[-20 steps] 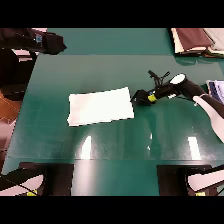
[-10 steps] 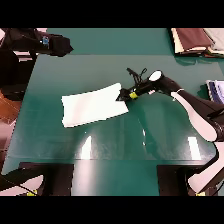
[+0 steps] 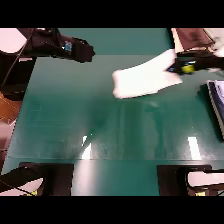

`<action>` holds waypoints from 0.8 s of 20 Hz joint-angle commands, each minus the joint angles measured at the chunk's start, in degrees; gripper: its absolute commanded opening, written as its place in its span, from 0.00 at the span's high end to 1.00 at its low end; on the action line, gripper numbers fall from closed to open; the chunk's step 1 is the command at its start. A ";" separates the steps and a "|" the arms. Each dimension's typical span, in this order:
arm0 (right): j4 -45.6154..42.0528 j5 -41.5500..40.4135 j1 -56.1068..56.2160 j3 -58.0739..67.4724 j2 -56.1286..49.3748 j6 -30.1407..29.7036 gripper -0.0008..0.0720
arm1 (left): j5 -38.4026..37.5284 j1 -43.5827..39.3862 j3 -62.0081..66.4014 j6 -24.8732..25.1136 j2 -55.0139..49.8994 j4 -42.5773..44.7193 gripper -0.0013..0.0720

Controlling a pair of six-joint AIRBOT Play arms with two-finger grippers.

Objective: Fold the shirts.

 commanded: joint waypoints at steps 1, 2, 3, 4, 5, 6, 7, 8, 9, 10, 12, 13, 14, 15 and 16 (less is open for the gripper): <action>-3.10 0.42 -16.79 0.22 5.40 0.02 0.97 | 2.43 -2.43 -0.02 -0.02 -0.04 -0.22 0.95; -2.91 -0.33 -20.81 0.22 5.79 -0.66 0.97 | 2.58 -2.75 -0.02 -0.17 -0.09 -0.26 0.95; -2.49 -1.18 -24.48 0.22 5.86 -0.66 0.97 | 2.54 -2.75 -0.04 -0.28 -0.15 -0.66 0.95; -2.05 -1.99 -27.50 0.22 5.81 -0.66 0.97 | 2.56 -2.75 -0.02 -0.46 -0.26 -0.72 0.95; -1.31 -2.82 -30.05 0.22 5.60 -0.66 0.97 | 2.54 -2.75 -0.02 -0.46 -0.48 -0.74 0.95; -1.16 -3.72 -32.06 0.24 5.33 -0.63 0.97 | 2.45 -2.75 -0.02 -0.46 -0.74 -0.72 0.95; -1.22 -4.70 -33.53 0.24 5.05 -0.66 0.97 | 2.49 -2.75 -0.02 -0.46 -0.94 -0.74 0.95; -1.18 -5.60 -34.53 0.28 4.98 -0.66 0.97 | 2.51 -2.75 -0.02 -0.46 -1.20 -0.76 0.95; -1.11 -6.60 -34.80 0.42 4.90 -0.81 0.97 | 2.51 -2.75 -0.02 -0.46 -1.42 -0.76 0.95; -1.25 -7.89 -34.77 1.01 4.90 -1.44 0.97 | 2.49 -2.75 -0.04 -0.46 -1.68 -0.76 0.95; -1.20 -9.90 -34.29 4.28 4.90 -2.21 0.97 | 2.47 -2.75 -0.02 -0.46 -1.92 -0.79 0.95; -1.20 -10.95 -33.81 6.82 4.90 -2.21 0.97 | 2.51 -2.75 -0.02 -0.44 -1.92 -0.74 0.95; -1.29 -11.69 -33.77 9.44 4.90 -2.23 0.97 | 2.54 -2.75 -0.02 -0.44 -1.92 -0.76 0.95; -1.25 -12.11 -33.77 12.44 4.90 -2.27 0.97 | 2.49 -2.75 -0.02 -0.44 -1.92 -0.76 0.95; -1.27 -12.11 -33.81 15.04 4.90 -2.29 0.97 | 2.49 -2.75 -0.02 -0.39 -1.92 -0.76 0.95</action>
